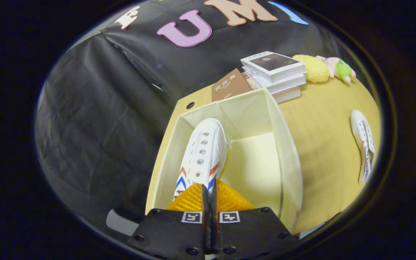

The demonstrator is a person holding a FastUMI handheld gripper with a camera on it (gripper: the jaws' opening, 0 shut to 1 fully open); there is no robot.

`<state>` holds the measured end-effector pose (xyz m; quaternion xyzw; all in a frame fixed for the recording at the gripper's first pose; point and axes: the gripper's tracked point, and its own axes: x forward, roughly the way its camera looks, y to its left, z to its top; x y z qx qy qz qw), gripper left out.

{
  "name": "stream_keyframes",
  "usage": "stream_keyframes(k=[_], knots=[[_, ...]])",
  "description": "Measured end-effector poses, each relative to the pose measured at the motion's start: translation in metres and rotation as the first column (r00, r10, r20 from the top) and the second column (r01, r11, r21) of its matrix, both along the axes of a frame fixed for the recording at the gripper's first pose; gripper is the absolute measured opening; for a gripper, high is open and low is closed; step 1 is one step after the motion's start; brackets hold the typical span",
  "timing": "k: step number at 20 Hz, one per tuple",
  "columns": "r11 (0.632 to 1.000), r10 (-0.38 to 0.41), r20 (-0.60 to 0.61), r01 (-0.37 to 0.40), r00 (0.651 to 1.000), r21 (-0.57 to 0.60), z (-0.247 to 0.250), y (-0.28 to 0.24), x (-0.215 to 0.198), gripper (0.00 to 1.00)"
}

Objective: Open the storage box then place both shoes into the box .Put the left shoe in first, then the right shoe, with the right side of both shoes facing outward in a uniform manner.

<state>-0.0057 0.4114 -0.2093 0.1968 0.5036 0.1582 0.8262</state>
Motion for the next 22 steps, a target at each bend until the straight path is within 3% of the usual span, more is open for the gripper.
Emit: stream_keyframes(k=[5, 9, 13, 22], knots=[[0.996, 0.061, 0.032, -0.059, 0.998, -0.06, -0.011, 0.004, -0.004, 0.06], [0.997, 0.066, 0.127, -0.071, 0.99, 0.035, 0.024, 0.01, 0.003, 0.53], [0.995, 0.092, 0.248, -0.1, 0.964, 0.019, 0.057, -0.019, 0.013, 1.0], [0.998, 0.042, 0.32, -0.023, 0.946, -0.062, 0.071, -0.145, 0.025, 1.0]])
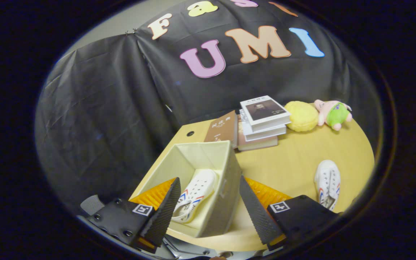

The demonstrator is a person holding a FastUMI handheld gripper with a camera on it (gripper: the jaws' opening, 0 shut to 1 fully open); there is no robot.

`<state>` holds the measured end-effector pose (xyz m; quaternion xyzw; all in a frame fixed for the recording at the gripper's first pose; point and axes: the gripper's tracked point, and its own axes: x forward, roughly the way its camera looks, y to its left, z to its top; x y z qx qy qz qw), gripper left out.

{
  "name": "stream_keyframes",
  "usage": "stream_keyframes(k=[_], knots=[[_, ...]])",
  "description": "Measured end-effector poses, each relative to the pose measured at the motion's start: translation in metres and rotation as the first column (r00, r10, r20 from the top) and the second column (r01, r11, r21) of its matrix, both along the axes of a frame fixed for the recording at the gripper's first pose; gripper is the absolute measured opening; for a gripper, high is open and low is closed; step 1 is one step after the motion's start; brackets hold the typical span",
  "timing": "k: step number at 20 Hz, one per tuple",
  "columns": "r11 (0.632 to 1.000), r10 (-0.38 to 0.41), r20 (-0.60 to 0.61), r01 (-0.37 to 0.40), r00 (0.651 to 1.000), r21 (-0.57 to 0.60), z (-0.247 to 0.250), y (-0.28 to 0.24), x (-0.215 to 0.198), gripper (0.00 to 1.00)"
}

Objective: Open the storage box then place both shoes into the box .Put the left shoe in first, then the right shoe, with the right side of both shoes facing outward in a uniform manner.

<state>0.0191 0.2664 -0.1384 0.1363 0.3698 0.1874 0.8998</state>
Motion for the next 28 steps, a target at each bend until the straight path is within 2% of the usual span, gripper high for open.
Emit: stream_keyframes(k=[6, 11, 16, 22, 28], knots=[[0.991, -0.11, -0.012, 0.109, 0.994, -0.074, -0.019, -0.103, 0.012, 1.0], [0.973, -0.166, -0.009, 0.162, 0.986, -0.166, -0.043, -0.179, 0.016, 1.0], [0.95, -0.17, -0.043, 0.152, 0.984, -0.272, -0.079, -0.236, 0.006, 1.0], [0.932, -0.173, -0.138, 0.117, 0.975, -0.344, -0.14, -0.271, -0.01, 1.0], [0.929, -0.195, -0.225, 0.106, 0.955, -0.353, -0.176, -0.289, -0.016, 0.73]])
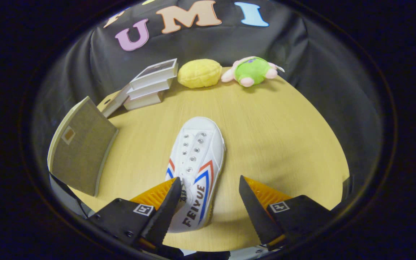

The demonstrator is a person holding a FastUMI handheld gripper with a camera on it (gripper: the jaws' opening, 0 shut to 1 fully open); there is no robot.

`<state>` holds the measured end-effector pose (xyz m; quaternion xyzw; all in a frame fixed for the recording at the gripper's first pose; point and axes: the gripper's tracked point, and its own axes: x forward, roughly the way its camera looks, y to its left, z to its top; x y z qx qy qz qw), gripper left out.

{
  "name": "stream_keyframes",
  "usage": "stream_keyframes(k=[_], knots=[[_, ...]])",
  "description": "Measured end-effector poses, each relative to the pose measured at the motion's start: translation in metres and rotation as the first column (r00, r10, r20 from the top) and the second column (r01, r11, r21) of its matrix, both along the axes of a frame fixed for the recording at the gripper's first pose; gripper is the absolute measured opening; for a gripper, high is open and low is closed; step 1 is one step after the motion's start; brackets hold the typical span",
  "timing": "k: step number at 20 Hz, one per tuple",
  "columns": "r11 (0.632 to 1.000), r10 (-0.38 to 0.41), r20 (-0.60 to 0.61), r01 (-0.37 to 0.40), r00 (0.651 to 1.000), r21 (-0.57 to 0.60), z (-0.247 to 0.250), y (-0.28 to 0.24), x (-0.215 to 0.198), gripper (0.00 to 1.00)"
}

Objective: Open the storage box then place both shoes into the box .Put the left shoe in first, then the right shoe, with the right side of both shoes facing outward in a uniform manner.

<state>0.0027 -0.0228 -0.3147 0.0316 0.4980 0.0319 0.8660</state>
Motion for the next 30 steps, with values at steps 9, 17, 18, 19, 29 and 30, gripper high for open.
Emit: stream_keyframes(k=[9, 17, 18, 19, 29, 30], knots=[[0.998, 0.027, -0.054, -0.03, 0.998, -0.063, -0.016, 0.004, 0.0, 0.23], [0.997, -0.051, -0.041, 0.048, 0.998, -0.066, -0.01, 0.001, 0.001, 0.04], [0.996, -0.074, -0.029, 0.072, 0.997, -0.053, -0.007, -0.001, 0.003, 0.04], [0.994, -0.104, -0.019, 0.103, 0.994, -0.043, -0.003, -0.003, 0.006, 0.04], [0.984, -0.18, 0.035, 0.18, 0.983, 0.0, 0.033, 0.006, 0.011, 0.03], [0.984, -0.181, 0.038, 0.181, 0.983, 0.003, 0.038, 0.011, 0.012, 0.03]])
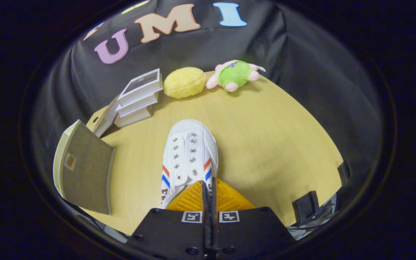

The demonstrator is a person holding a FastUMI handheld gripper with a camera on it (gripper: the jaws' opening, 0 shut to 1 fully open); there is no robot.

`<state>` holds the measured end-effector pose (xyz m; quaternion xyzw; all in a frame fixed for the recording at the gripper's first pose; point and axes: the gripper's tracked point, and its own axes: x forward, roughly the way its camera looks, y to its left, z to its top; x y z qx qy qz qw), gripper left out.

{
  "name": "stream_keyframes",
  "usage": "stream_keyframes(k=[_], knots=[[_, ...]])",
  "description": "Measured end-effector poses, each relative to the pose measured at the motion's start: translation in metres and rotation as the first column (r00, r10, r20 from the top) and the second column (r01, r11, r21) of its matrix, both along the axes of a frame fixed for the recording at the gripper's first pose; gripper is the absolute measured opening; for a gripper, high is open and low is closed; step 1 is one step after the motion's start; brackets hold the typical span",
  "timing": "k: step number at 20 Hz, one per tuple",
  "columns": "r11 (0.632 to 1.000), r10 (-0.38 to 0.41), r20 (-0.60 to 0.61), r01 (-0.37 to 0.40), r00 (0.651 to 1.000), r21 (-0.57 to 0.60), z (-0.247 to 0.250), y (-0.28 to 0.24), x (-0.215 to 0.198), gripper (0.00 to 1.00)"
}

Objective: Open the storage box then place both shoes into the box .Put the left shoe in first, then the right shoe, with the right side of both shoes facing outward in a uniform manner.

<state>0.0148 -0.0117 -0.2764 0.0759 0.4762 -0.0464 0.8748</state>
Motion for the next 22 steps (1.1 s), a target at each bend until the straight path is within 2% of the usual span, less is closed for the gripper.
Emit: stream_keyframes(k=[9, 17, 22], knots=[[0.998, -0.026, 0.033, 0.024, 0.999, 0.061, 0.06, 0.058, -0.006, 0.03], [0.991, -0.012, 0.063, 0.003, 0.998, 0.134, 0.105, 0.139, -0.009, 0.03], [0.982, 0.026, 0.083, -0.041, 0.996, 0.184, 0.127, 0.201, -0.007, 0.03]])
